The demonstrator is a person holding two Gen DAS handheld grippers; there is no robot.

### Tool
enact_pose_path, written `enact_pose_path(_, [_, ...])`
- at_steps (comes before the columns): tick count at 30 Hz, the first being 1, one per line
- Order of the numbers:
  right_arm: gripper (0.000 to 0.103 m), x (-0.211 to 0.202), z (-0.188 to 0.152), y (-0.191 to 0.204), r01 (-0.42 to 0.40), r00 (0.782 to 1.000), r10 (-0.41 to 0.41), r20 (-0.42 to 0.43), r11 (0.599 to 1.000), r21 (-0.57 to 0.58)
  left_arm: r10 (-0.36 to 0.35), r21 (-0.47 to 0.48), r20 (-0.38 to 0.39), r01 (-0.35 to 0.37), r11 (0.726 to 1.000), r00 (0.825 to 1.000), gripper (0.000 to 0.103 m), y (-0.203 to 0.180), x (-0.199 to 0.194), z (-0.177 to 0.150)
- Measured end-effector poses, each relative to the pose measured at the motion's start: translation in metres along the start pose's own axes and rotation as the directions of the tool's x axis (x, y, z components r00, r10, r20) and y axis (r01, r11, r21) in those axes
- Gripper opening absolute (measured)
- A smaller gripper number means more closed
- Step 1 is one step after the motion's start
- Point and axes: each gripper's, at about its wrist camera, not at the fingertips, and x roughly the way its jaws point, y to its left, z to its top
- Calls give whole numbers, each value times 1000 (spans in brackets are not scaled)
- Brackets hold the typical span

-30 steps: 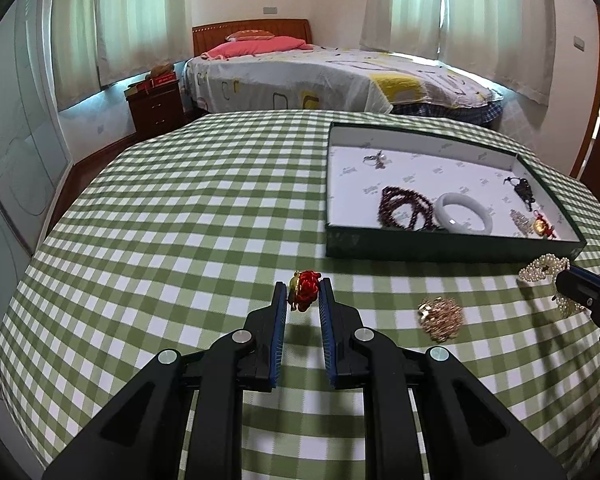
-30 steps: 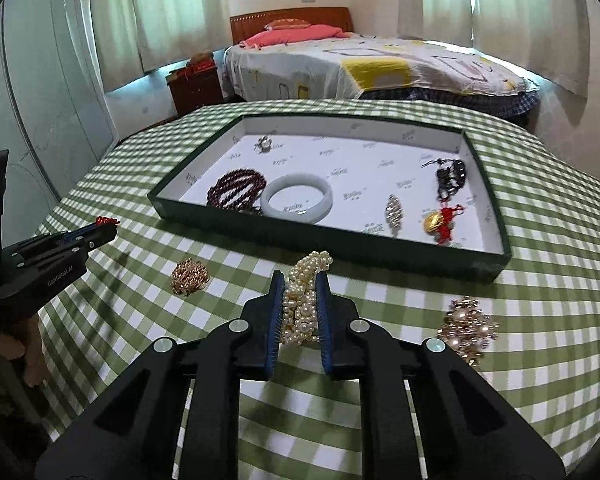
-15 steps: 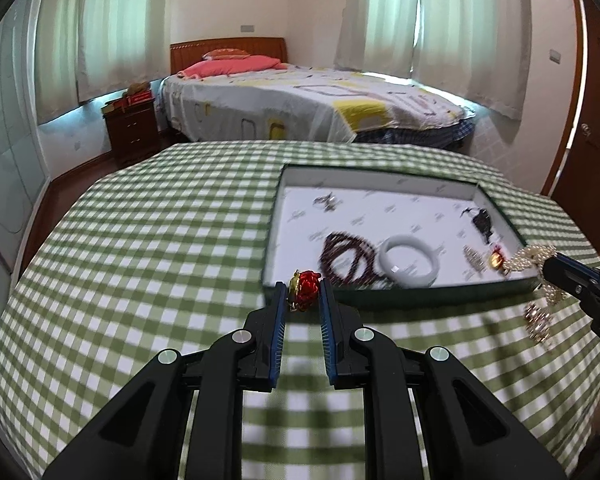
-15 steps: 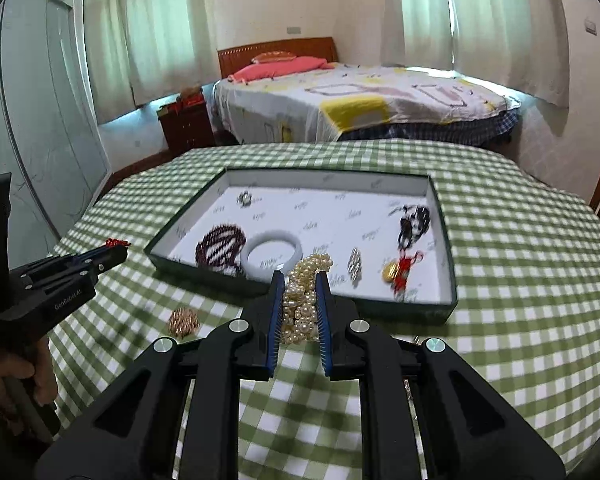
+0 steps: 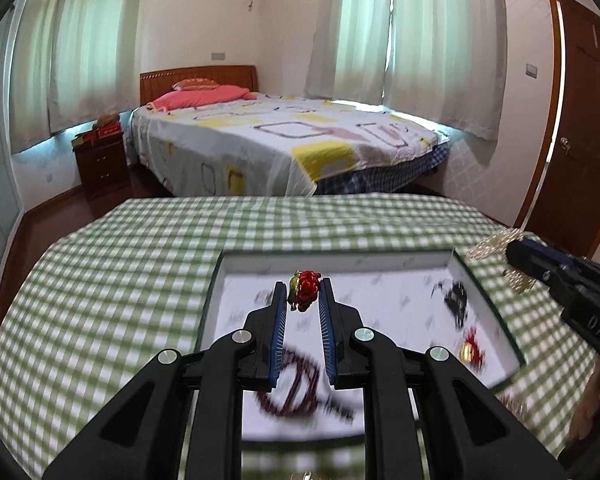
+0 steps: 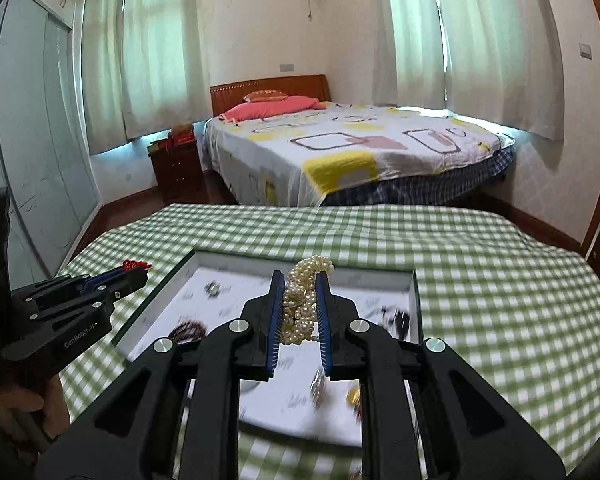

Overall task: Organize jewelry
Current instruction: 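Carry the red charm and pearl necklace into the tray and open both tools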

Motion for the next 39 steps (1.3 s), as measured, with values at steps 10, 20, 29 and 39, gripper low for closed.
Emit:
enact_pose_path(10, [16, 72, 5, -31, 13, 996, -10, -85, 999, 37, -10, 30, -53, 11, 999, 999, 17, -20, 66, 25])
enact_pose_path(20, [16, 111, -19, -37, 27, 973, -16, -231, 999, 45, 21, 1, -249, -21, 1000, 968, 17, -16, 128, 3])
enact_pose_path(29, [16, 129, -29, -44, 38, 950, -18, -313, 998, 57, 21, 3, -342, -21, 1000, 939, 17, -13, 142, -1])
enact_pose_path(39, [16, 133, -31, -42, 48, 940, -27, -341, 998, 51, 21, -3, -376, -24, 1000, 926, 17, -13, 153, 1])
